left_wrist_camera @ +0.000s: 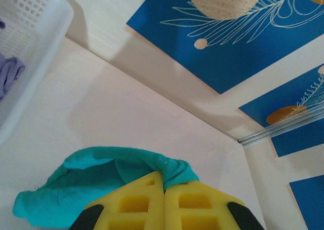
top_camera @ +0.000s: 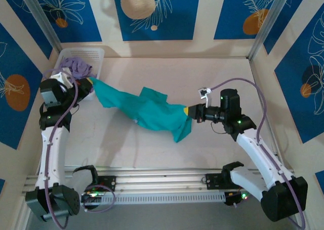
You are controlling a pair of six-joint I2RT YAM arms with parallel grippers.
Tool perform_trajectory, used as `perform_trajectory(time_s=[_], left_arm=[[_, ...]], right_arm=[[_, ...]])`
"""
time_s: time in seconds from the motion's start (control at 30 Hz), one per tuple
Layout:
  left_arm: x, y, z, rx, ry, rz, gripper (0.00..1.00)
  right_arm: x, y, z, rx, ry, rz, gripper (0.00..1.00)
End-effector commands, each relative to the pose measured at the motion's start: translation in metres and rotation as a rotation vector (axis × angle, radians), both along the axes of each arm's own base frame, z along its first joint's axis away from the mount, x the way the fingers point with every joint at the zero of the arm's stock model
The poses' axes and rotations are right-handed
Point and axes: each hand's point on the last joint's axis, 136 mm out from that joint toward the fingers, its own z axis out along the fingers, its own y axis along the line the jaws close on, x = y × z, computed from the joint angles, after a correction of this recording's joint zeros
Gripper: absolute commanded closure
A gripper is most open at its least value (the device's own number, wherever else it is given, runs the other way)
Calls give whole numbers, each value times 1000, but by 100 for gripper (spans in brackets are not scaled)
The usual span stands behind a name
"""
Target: Fold the inside-out t-shirt
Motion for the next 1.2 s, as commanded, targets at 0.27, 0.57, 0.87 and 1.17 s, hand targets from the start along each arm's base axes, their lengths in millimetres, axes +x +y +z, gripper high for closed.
perform_trajectory(time_s=[0.27,0.57,0.87,1.17], left_arm=[[1,-5,-25,-17,43,-47,100],[0,-8,-29,-27,46,-61,100],[1,-9,-28,-29,44,-67,100],[-2,-4,-19,-2,36,-35,100]], right_arm=[[45,5,-67,17,264,-25,100],[69,7,-113,15,377,0,94],[77,-24,-133,-96,349,-132,87],[90,-42,-135,-91,365,-245,97]])
